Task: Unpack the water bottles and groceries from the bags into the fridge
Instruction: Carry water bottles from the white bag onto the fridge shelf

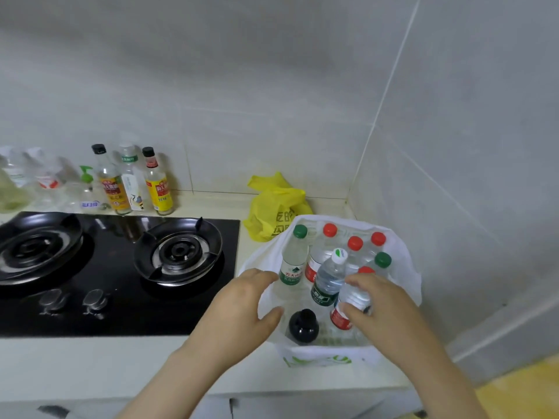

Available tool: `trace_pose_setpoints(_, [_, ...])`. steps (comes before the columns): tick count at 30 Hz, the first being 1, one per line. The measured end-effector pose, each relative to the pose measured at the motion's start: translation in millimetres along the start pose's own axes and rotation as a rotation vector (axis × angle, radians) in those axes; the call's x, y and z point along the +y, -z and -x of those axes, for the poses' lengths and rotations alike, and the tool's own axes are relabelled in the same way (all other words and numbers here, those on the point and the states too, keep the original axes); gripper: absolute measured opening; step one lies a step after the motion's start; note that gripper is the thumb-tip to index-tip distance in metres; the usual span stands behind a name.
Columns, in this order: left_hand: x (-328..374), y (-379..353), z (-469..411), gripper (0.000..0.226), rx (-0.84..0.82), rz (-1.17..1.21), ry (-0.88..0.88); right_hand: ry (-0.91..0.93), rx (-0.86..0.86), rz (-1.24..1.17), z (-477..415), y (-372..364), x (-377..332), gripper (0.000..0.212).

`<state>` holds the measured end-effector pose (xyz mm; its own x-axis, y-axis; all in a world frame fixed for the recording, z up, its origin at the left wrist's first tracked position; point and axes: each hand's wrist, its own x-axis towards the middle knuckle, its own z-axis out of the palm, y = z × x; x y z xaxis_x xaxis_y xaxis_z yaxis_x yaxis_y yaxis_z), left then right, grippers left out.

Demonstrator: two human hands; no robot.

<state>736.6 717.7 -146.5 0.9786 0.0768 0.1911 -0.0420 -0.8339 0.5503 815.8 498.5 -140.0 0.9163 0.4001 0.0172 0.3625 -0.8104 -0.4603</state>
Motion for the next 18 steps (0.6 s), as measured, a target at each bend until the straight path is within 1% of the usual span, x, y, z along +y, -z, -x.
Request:
trace_pose_setpoints(9, [5.3, -31.4, -63.6, 0.05, -0.038, -0.01, 0.05, 0.035, -0.026, -0.03, -70.8, 7.5, 36.4, 0.044])
trace_pose_setpoints(14, [3.8, -50.5, -85.2, 0.05, -0.06, -0.01, 0.103, 0.063, -0.051, -0.034, -97.7, -0.7, 54.4, 0.045])
trace_pose_setpoints(18, [-2.2, -62.9, -97.6, 0.051, -0.078, -0.026, 0.12, 0.051, -0.08, -0.072, -112.2, -11.3, 60.1, 0.045])
